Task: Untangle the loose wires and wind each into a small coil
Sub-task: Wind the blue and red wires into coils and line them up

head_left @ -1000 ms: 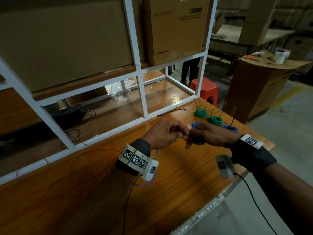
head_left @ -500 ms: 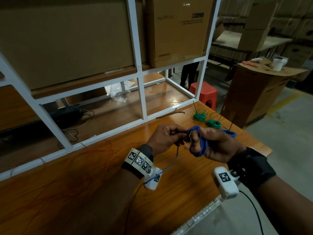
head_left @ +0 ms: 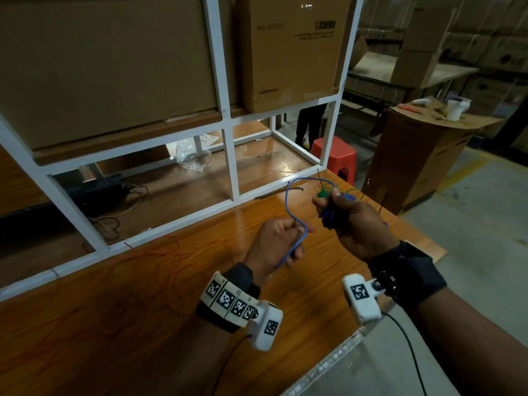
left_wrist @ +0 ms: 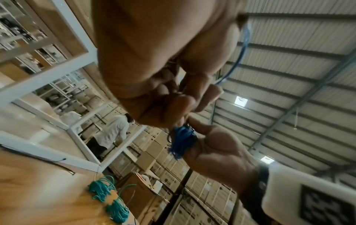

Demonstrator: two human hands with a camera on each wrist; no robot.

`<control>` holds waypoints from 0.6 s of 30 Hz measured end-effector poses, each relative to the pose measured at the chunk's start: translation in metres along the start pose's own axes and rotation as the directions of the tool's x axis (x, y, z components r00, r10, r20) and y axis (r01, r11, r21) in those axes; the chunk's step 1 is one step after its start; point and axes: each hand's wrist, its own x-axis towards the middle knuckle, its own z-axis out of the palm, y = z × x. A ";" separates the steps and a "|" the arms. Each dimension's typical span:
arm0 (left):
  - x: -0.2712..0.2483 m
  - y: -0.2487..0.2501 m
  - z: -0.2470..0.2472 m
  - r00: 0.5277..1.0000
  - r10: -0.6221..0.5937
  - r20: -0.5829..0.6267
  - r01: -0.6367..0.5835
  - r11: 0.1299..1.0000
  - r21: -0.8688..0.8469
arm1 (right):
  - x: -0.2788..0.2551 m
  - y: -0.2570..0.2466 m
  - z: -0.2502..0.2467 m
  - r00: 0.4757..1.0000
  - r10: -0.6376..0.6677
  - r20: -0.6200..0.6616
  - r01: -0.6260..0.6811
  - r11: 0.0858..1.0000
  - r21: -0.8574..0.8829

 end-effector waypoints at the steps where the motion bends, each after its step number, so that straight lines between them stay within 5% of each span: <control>1: 0.003 -0.001 -0.007 0.999 -0.029 -0.028 0.031 0.997 0.069 | -0.001 0.000 -0.001 1.000 0.000 -0.007 0.000 1.000 0.007; 5: 0.017 -0.012 -0.048 0.979 -0.061 -0.192 0.139 0.895 0.424 | -0.005 -0.004 -0.006 1.000 0.005 -0.026 -0.007 0.999 -0.042; 9: 0.020 0.008 -0.086 0.942 0.149 -0.302 -0.007 0.905 0.424 | -0.018 -0.006 -0.009 1.000 0.006 0.022 -0.002 0.987 -0.162; 13: 0.013 0.049 -0.084 0.946 0.319 -0.057 -0.240 0.808 0.538 | -0.024 -0.006 -0.012 0.997 0.017 0.072 0.003 0.961 -0.277; 18: -0.004 0.090 -0.078 0.937 0.317 0.147 -0.328 0.657 0.678 | -0.018 -0.004 -0.020 0.998 -0.069 -0.013 0.057 0.903 -0.426</control>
